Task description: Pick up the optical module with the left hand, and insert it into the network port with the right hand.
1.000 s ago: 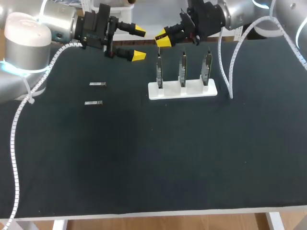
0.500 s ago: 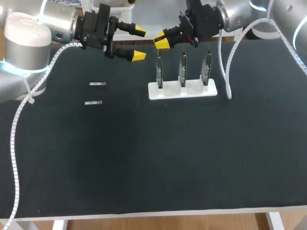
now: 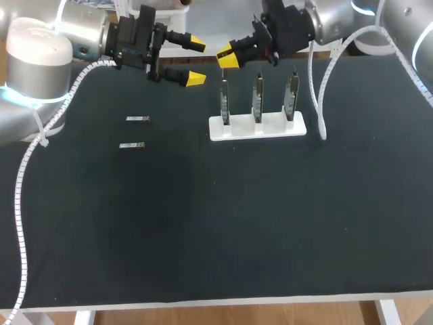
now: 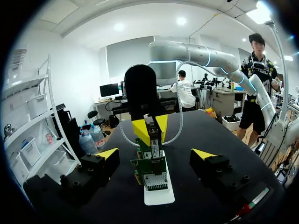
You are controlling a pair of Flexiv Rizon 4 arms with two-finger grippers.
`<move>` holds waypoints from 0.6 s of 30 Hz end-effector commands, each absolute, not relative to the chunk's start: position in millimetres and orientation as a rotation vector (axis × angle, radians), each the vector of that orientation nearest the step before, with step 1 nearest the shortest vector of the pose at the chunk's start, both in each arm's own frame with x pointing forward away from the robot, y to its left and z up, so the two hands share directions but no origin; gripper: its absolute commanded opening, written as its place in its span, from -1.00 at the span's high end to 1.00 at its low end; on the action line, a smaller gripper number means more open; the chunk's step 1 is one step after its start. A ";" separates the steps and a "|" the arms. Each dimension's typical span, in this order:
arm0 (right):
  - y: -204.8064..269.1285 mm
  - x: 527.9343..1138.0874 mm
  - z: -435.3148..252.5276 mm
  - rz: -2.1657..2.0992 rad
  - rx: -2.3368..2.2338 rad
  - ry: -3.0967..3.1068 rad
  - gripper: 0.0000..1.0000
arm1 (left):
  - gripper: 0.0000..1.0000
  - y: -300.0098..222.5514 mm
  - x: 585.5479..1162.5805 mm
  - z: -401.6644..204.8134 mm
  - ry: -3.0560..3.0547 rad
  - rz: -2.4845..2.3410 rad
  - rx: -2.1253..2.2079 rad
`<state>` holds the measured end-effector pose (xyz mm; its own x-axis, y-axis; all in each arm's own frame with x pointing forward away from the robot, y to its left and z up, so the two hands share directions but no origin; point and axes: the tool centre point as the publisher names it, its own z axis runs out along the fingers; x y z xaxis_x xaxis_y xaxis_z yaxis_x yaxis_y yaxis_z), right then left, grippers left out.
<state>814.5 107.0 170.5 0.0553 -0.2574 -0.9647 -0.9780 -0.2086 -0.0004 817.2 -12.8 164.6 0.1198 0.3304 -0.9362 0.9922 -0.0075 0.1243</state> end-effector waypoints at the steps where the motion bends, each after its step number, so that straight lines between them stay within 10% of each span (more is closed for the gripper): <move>1: 108.8 824.3 165.7 1.287 -1.640 1.239 1.00 | -1.00 -12.7 815.8 164.1 1.358 -0.922 1.494; 18: 108.1 821.4 178.4 1.258 -1.650 1.207 1.00 | -1.00 -12.7 815.8 164.1 1.358 -0.922 1.494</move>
